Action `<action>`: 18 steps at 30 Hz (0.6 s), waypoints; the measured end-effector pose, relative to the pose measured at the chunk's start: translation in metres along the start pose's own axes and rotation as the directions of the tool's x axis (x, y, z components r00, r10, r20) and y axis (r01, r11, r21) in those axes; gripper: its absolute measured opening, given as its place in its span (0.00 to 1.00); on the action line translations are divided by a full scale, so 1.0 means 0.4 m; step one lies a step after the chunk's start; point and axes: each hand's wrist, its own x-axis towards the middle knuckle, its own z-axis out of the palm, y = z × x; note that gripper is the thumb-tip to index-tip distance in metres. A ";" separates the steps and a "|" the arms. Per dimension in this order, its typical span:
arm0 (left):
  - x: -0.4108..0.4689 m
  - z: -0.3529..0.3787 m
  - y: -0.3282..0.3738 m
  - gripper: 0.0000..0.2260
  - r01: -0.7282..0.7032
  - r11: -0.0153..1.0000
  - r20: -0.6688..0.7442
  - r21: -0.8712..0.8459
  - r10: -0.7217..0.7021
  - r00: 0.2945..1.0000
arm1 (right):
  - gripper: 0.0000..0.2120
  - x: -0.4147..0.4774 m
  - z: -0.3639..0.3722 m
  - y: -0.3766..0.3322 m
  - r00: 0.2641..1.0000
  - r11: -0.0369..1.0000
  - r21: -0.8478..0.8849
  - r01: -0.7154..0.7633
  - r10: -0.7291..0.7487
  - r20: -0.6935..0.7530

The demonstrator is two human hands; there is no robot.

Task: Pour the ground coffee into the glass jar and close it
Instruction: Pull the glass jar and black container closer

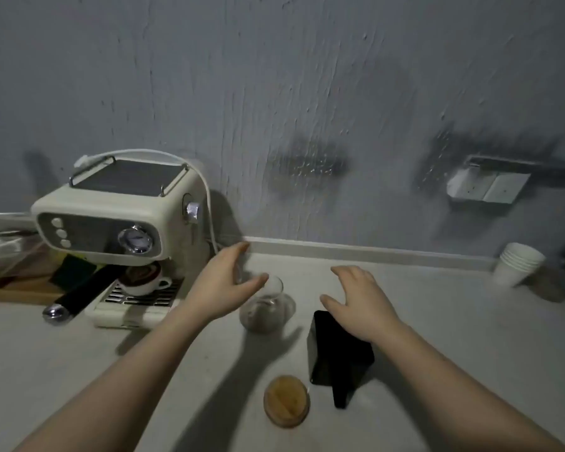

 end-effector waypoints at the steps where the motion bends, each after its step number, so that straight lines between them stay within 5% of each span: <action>1: -0.004 0.010 -0.008 0.32 0.022 1.000 0.008 -0.019 -0.022 1.000 | 0.30 -0.005 0.012 0.009 0.999 0.999 0.005 -0.033 0.032 0.018; 10: -0.022 0.059 -0.057 0.35 0.122 0.990 -0.010 -0.072 -0.124 0.992 | 0.30 -0.047 0.050 0.040 0.977 0.979 -0.012 -0.204 0.205 0.061; 12: -0.038 0.231 -0.126 0.36 0.237 0.967 0.164 -0.091 -0.221 0.962 | 0.30 -0.081 0.174 0.132 0.902 0.919 0.014 -0.393 0.382 0.201; 18: -0.010 0.223 -0.125 0.38 0.235 0.954 0.130 -0.185 -0.213 0.968 | 0.33 -0.079 0.182 0.118 0.937 0.936 0.085 -0.341 0.331 0.108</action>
